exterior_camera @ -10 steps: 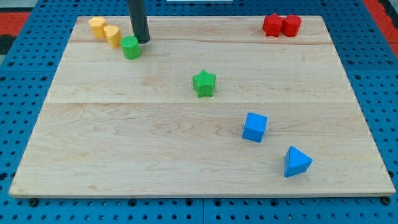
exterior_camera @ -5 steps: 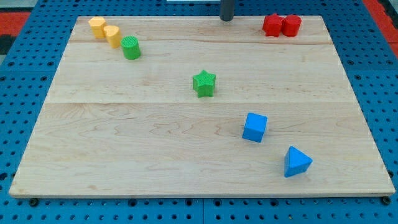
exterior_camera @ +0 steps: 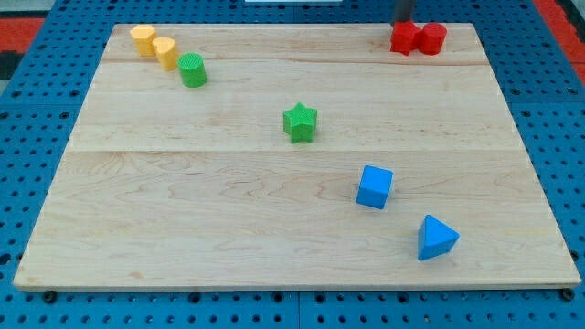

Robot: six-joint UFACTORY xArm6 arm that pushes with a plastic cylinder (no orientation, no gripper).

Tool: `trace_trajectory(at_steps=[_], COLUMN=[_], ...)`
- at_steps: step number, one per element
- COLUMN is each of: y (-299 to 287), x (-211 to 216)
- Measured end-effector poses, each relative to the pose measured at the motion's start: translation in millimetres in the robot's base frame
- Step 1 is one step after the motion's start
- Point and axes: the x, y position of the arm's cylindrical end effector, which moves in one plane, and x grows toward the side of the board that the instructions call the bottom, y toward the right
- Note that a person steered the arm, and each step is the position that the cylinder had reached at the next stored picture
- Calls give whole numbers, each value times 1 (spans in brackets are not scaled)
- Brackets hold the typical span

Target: Move the red circle in between the green star and green circle

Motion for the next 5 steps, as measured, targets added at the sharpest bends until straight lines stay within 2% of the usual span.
trace_trajectory(at_steps=[2,3,4,5], y=[71,132,131,101], x=[0,11,14,44])
